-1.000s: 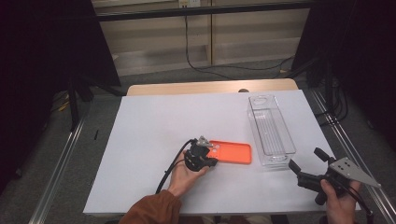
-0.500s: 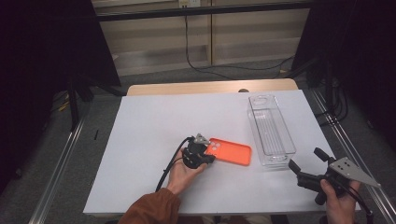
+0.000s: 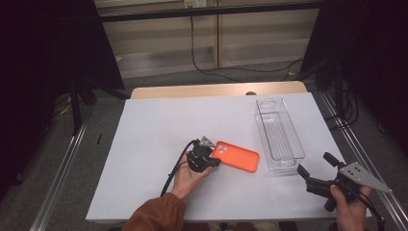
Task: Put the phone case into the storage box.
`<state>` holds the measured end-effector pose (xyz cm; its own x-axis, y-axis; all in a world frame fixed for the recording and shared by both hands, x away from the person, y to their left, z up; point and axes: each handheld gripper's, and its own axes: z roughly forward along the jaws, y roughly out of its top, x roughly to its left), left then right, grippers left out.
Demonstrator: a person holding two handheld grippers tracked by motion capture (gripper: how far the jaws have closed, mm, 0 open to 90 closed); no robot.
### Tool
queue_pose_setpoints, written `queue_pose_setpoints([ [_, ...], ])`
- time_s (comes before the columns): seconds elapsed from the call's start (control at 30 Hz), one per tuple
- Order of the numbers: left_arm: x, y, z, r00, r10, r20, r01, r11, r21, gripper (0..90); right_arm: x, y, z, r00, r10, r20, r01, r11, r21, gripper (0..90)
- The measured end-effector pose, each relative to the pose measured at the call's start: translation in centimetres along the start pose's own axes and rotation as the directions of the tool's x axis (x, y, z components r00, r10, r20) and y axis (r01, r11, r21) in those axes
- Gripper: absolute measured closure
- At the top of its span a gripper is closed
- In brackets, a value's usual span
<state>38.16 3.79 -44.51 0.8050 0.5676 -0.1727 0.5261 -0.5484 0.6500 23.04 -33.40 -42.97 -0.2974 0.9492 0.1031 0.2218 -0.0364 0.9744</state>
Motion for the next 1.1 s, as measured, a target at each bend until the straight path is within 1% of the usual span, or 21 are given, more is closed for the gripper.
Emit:
queue_pose_setpoints([
  [0.03, 0.1, 0.0, 0.0, 1.0000, -0.003, 0.006, 0.003, 1.0000, 0.003, 90.0, 0.0, 0.0, 0.0, 1.0000, -0.002, -0.001, 0.002, 1.000, 0.000, 0.0],
  [0.1, 0.2, 0.1, 0.1, 1.0000, -0.008, -0.002, 0.008, 1.0000, -0.002, 90.0, 0.0, 0.0, 0.0, 1.0000, -0.001, -0.001, 0.001, 1.000, 0.000, 0.0],
  [0.17, 0.3, 0.1, 0.1, 0.9999, -0.010, 0.004, 0.010, 0.9999, 0.000, 90.0, 0.0, 0.0, 0.0, 1.0000, -0.002, -0.001, 0.002, 1.000, 0.001, 0.0],
  [0.23, 0.3, 0.1, 0.1, 0.9998, -0.018, -0.001, 0.018, 0.9998, -0.008, 90.0, 0.0, 0.0, 0.0, 1.0000, 0.000, 0.000, 0.000, 1.000, 0.000, 0.0],
  [0.4, 0.5, 0.2, 0.2, 0.9996, -0.028, -0.002, 0.028, 0.9995, -0.011, 90.0, 0.0, 0.0, 0.0, 1.0000, -0.001, -0.002, 0.001, 1.000, 0.000, 0.0],
  [0.57, 0.7, 0.4, 0.3, 0.9995, -0.029, -0.015, 0.028, 0.9996, -0.009, 90.0, 0.0, 0.0, 0.0, 1.0000, -0.003, -0.002, 0.003, 1.000, -0.001, 0.0],
  [0.67, 0.9, 0.5, 0.4, 0.9994, -0.034, -0.011, 0.033, 0.9993, -0.014, 90.0, 0.0, 0.0, 0.1, 1.0000, -0.003, -0.002, 0.003, 1.000, 0.000, 0.0],
  [0.8, 1.1, 0.5, 0.5, 0.9990, -0.040, -0.020, 0.040, 0.9990, -0.020, 90.0, 0.0, 0.0, 0.1, 1.0000, -0.002, -0.001, 0.002, 1.000, 0.000, 0.0],
  [0.83, 1.2, 0.6, 0.5, 0.9989, -0.043, -0.016, 0.043, 0.9990, -0.015, 90.0, 0.0, 0.0, 0.1, 1.0000, -0.002, -0.001, 0.002, 1.000, 0.000, 0.0],
  [0.93, 1.3, 0.7, 0.6, 0.9987, -0.046, -0.021, 0.046, 0.9988, -0.020, 90.0, 0.0, 0.0, 0.1, 1.0000, -0.002, -0.001, 0.002, 1.000, -0.001, 0.0],
  [0.97, 1.3, 0.7, 0.6, 0.9983, -0.050, -0.031, 0.049, 0.9986, -0.019, 90.0, 0.0, 0.0, 0.1, 1.0000, -0.002, -0.001, 0.002, 1.000, -0.001, 0.0],
  [1.0, 1.4, 0.8, 0.6, 0.9986, -0.047, -0.025, 0.046, 0.9988, -0.016, 90.0, 0.0, 0.0, 0.1, 1.0000, -0.001, -0.001, 0.001, 1.000, -0.001, 0.0],
  [1.03, 1.4, 0.9, 0.6, 0.9982, -0.047, -0.038, 0.046, 0.9988, -0.017, 90.0, 0.0, 0.0, 0.1, 1.0000, -0.002, -0.002, 0.001, 1.000, -0.003, 0.0],
  [1.1, 1.5, 1.0, 0.7, 0.9980, -0.046, -0.042, 0.046, 0.9988, -0.016, 90.0, 0.0, 0.0, 0.1, 1.0000, 0.000, 0.000, 0.000, 1.000, -0.003, 0.0],
])
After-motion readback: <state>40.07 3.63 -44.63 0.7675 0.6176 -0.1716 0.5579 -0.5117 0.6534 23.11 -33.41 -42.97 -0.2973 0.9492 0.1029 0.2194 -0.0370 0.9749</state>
